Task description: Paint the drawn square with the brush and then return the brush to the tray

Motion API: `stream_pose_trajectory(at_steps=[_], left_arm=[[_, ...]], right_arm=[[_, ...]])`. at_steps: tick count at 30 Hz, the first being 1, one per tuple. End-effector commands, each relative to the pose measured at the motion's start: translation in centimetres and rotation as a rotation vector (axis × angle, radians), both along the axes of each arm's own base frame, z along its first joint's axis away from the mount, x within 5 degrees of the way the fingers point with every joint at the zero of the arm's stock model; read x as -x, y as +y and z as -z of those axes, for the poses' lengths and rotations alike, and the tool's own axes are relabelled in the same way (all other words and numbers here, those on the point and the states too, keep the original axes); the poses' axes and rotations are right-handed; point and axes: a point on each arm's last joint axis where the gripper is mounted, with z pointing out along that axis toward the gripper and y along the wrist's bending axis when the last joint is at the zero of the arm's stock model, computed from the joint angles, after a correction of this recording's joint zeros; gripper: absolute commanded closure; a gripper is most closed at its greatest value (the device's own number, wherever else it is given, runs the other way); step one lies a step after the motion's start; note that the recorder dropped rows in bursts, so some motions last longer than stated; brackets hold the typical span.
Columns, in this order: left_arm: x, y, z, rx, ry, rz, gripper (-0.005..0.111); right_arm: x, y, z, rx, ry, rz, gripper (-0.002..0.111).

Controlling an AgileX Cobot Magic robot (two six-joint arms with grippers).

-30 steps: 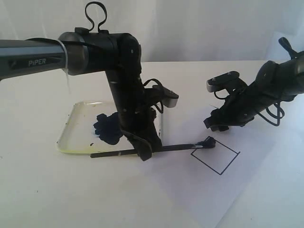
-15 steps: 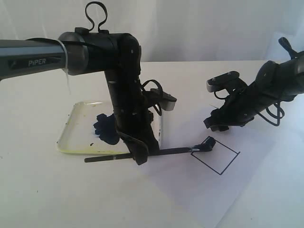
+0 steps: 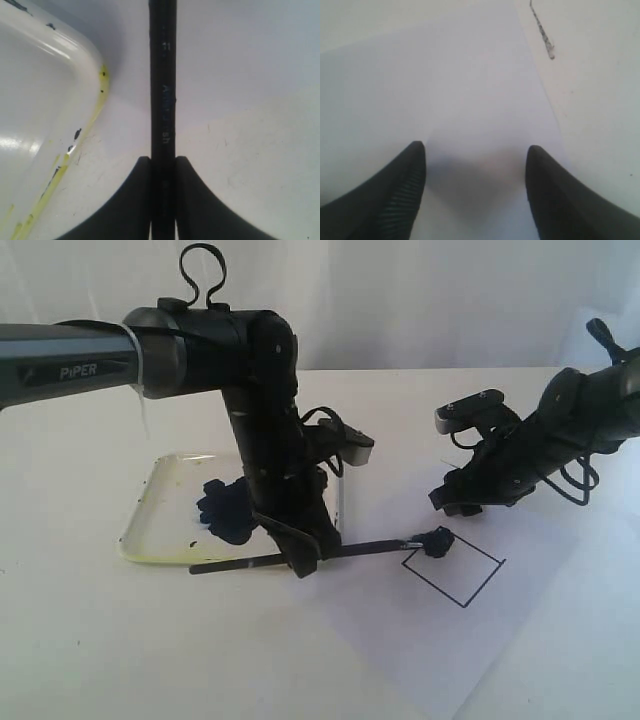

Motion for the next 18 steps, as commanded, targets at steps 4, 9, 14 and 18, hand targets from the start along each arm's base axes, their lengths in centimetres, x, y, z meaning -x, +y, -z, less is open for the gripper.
stream_pose_trajectory(at_steps=[4,9,14,18], left_arm=[[0.0,-0.2,-0.1,0.01,-0.009,-0.013,0.107],[0.7,0.3,-0.1,-0.04,0.06,0.01,0.107],[1.0,0.6,-0.1,-0.079,0.091,0.027,0.107],[1.2,0.8,-0.2,-0.1,0.12,0.037,0.107]], right_arm=[[-0.1,0.0,0.3,0.006,0.0,-0.005,0.053],[-0.1,0.0,0.3,0.008,-0.001,-0.01,0.053],[-0.1,0.0,0.3,0.008,-0.001,-0.01,0.053],[-0.1,0.0,0.3,0.008,-0.001,-0.01,0.053]])
